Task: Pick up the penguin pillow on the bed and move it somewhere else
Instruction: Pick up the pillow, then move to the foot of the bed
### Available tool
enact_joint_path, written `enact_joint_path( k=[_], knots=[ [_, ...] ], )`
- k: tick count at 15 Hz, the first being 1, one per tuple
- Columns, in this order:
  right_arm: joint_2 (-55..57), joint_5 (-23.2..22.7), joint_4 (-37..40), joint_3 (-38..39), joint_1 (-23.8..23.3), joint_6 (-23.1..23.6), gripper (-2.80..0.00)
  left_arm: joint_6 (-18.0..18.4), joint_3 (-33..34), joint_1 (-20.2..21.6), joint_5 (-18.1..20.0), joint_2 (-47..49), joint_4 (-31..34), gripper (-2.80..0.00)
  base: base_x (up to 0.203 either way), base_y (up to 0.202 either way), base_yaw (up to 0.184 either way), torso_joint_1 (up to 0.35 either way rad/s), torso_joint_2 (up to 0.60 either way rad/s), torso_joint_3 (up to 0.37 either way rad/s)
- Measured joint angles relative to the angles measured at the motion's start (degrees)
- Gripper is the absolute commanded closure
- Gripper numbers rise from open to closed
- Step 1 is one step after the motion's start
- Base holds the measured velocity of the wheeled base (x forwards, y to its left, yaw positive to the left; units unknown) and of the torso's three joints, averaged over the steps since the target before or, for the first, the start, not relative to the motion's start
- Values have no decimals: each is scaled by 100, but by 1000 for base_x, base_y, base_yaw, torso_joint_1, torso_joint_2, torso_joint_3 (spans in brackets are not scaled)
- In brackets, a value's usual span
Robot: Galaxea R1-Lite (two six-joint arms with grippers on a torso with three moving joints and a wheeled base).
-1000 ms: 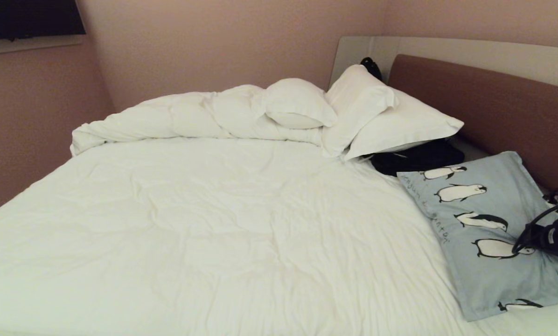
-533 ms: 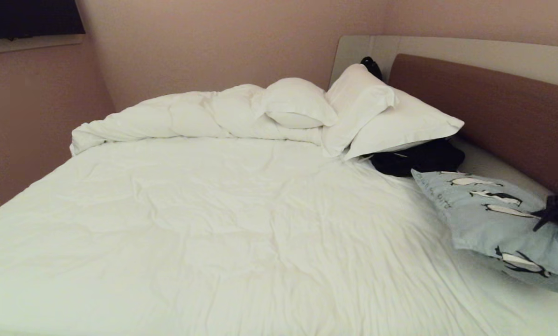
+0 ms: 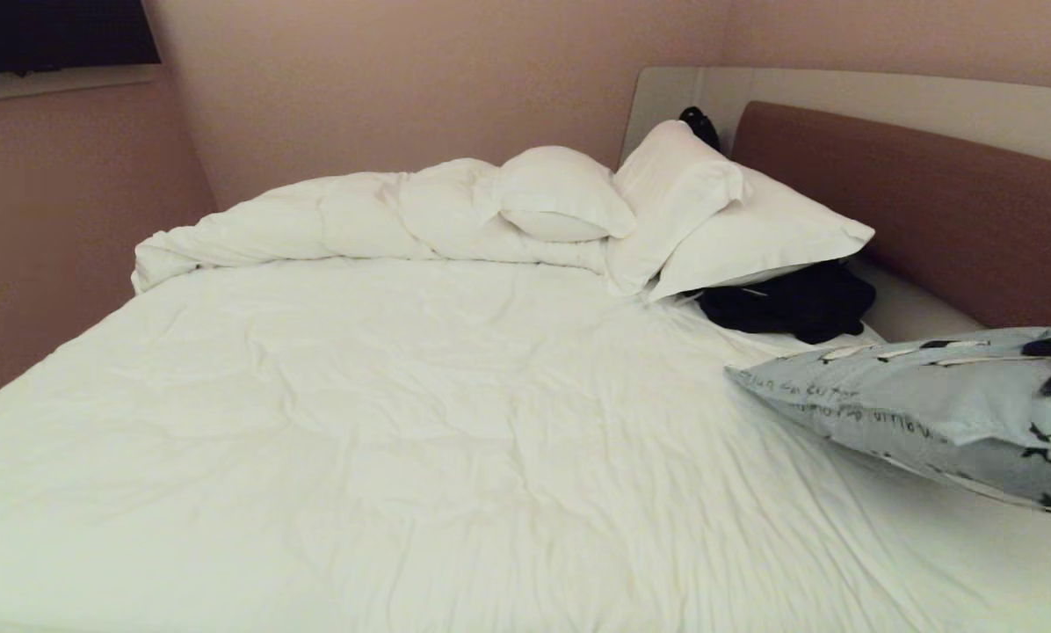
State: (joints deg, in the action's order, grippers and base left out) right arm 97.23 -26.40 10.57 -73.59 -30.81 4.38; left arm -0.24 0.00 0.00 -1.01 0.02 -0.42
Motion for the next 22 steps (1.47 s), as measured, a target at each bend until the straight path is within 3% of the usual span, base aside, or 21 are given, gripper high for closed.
enact_joint_path(
  k=[9, 16, 22],
  knots=[
    [-1578, -434, 493, -35, 154, -17, 0, 17, 0, 0, -2, 0, 0, 0, 0, 0, 0, 0, 0, 0],
    [-2011, -533, 633, -22, 187, -30, 0, 11, 0, 0, -1, 0, -1, 0, 0, 0, 0, 0, 0, 0],
    [-2060, -532, 635, -7, 196, -29, 0, 0, 0, -2, -3, 0, 0, 0, 3, 147, -2, 3, 4, 3]
  ],
)
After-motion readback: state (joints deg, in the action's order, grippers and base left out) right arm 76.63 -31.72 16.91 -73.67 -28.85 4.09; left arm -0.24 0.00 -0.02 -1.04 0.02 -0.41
